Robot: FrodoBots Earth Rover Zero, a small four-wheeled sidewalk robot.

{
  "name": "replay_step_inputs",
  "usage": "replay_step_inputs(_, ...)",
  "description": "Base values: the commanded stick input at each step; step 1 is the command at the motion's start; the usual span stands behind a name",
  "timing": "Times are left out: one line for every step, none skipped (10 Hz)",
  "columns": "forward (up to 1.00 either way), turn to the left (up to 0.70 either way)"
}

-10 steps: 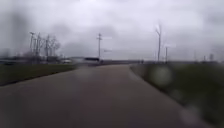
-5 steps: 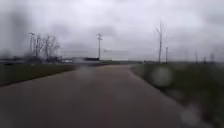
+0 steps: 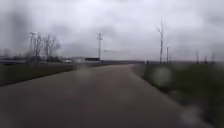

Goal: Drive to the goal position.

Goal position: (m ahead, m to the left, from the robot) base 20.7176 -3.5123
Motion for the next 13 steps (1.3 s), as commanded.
replay_step_inputs(0.70,0.00)
replay_step_inputs(0.70,0.00)
replay_step_inputs(0.70,0.00)
replay_step_inputs(0.70,0.00)
replay_step_inputs(0.70,0.00)
replay_step_inputs(0.70,0.00)
replay_step_inputs(0.70,0.00)
replay_step_inputs(0.70,0.00)
replay_step_inputs(0.70,0.00)
replay_step_inputs(0.70,0.00)
replay_step_inputs(0.70,0.00)
replay_step_inputs(0.70,0.00)
replay_step_inputs(0.70,0.00)
